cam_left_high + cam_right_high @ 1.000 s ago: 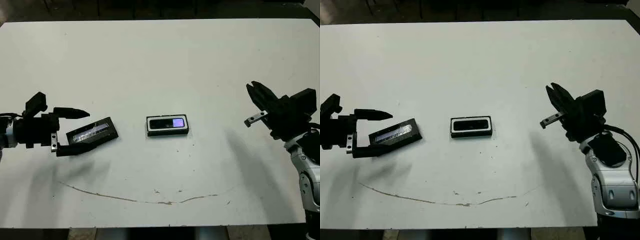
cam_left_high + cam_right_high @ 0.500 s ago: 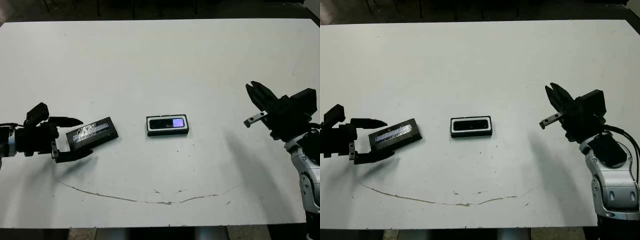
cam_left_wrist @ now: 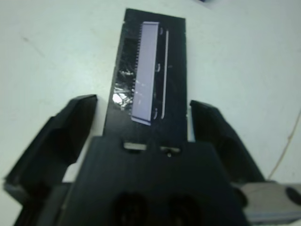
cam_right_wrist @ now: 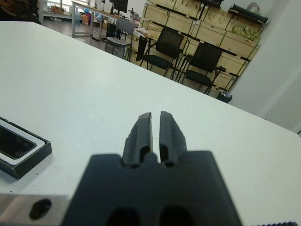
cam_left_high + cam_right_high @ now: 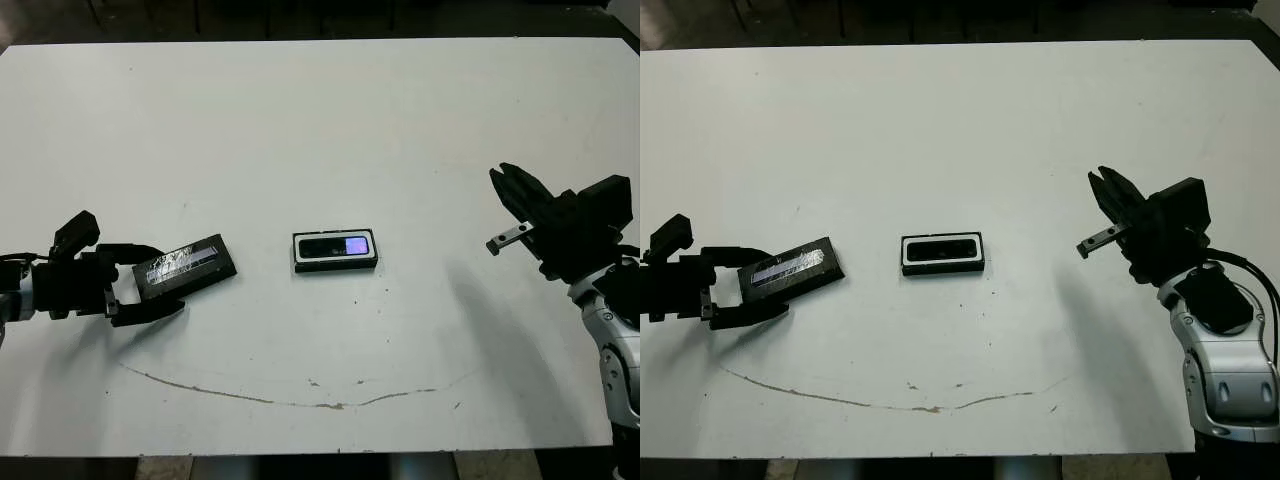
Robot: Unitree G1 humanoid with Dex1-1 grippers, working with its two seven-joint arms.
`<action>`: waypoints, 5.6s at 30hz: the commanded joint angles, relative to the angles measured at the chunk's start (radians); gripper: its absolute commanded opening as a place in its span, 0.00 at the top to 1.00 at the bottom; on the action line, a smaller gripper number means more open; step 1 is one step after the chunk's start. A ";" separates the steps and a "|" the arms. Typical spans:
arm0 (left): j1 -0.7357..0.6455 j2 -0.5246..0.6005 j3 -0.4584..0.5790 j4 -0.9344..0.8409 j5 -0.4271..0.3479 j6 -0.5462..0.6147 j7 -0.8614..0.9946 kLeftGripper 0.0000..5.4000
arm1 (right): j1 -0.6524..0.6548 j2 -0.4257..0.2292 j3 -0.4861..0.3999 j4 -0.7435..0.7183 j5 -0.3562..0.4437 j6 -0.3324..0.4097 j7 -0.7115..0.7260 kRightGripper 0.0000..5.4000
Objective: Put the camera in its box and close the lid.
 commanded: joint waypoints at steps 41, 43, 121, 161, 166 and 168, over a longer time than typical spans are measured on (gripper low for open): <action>-0.331 -0.196 -0.170 0.053 0.075 -0.015 0.052 0.48 | 0.065 0.131 0.112 0.052 0.034 0.117 -0.059 1.00; -0.378 -0.213 -0.202 0.121 0.101 -0.010 0.023 0.48 | 0.065 0.124 0.111 0.057 0.028 0.114 -0.056 1.00; -0.679 -0.627 -0.508 0.524 0.388 -0.051 -0.096 0.48 | 0.145 0.068 0.045 -0.024 0.024 0.119 -0.036 1.00; -0.452 -0.261 -0.371 0.433 0.392 -0.311 -0.065 0.00 | 0.134 0.074 0.088 -0.056 0.023 0.151 -0.045 1.00; -0.367 -0.164 -0.313 0.352 0.366 -0.283 -0.043 0.00 | 0.134 0.081 0.091 -0.050 0.026 0.134 -0.041 1.00; -0.332 -0.137 -0.295 0.318 0.351 -0.283 -0.040 0.00 | 0.133 0.082 0.094 -0.053 0.025 0.131 -0.042 1.00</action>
